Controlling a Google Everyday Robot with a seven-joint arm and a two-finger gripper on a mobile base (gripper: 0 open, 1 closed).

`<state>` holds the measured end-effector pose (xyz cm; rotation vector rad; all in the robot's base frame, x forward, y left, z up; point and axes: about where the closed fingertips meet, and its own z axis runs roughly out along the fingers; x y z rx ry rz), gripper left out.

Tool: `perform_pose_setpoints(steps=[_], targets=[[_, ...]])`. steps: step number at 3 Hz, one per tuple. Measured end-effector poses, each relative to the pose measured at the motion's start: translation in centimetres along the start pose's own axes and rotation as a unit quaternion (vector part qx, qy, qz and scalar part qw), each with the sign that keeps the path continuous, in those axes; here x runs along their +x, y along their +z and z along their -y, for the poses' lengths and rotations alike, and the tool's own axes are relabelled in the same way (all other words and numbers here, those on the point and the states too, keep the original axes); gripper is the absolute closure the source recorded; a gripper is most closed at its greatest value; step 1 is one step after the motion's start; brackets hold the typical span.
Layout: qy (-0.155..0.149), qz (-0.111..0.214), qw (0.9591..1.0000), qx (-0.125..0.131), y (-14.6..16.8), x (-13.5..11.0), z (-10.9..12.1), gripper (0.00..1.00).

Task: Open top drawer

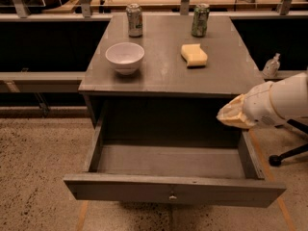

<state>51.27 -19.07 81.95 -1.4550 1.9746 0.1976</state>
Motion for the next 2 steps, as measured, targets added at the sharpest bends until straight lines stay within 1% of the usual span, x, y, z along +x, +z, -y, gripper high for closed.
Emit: perform_pose_setpoints(steps=[1,2], targets=[[-0.022,0.048,0.9953,0.081,-4.88,-1.71,2.84,1.0],[-0.03,0.05,0.9943,0.089,-5.41,-1.64,2.93,0.82]])
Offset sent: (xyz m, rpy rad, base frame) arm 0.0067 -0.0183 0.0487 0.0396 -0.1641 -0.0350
